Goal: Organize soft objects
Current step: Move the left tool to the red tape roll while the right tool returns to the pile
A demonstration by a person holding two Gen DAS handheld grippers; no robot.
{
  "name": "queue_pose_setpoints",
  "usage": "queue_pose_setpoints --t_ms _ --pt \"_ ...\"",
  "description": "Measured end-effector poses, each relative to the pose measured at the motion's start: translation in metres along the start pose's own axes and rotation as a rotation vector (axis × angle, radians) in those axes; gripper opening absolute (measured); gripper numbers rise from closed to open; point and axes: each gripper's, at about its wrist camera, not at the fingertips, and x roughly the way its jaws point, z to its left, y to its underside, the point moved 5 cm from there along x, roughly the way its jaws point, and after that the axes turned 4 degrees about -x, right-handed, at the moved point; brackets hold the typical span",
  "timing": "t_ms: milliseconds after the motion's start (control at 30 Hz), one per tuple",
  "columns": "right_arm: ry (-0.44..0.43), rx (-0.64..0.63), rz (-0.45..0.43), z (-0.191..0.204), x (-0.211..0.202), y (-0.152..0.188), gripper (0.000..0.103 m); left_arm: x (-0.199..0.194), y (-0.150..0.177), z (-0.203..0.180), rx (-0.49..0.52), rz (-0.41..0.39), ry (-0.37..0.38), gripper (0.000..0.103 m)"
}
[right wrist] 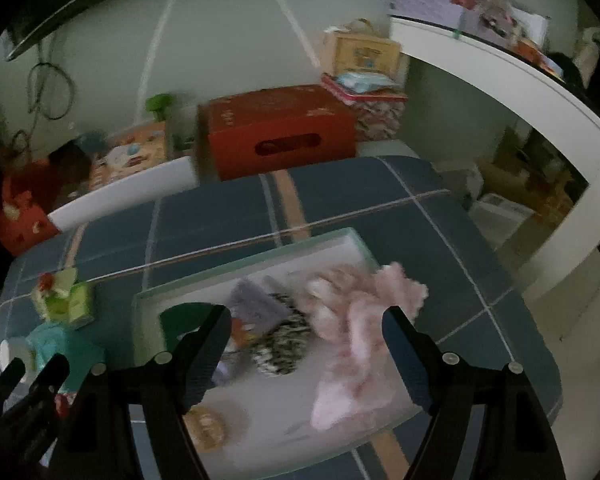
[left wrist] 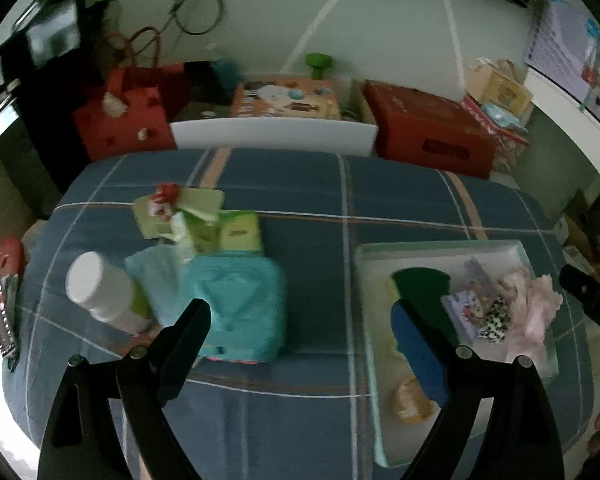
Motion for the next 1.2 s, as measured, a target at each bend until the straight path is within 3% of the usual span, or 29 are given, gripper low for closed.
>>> queue_pose_setpoints --t_ms 267,700,933,1200 --pt "-0.136 -0.112 0.008 0.071 -0.004 0.011 0.081 -0.012 -0.002 0.062 -0.102 -0.019 -0.072 0.092" --pt "-0.325 -0.340 0.071 0.187 -0.010 0.059 0.081 -0.006 0.021 0.168 -0.298 0.031 -0.159 0.092" --pt "-0.340 -0.414 0.161 0.217 0.010 0.088 0.081 0.017 0.038 0.174 -0.317 0.119 -0.143 0.092" --pt "-0.314 -0.428 0.219 0.220 0.032 0.098 0.081 0.052 0.055 0.174 -0.315 0.236 -0.149 0.092"
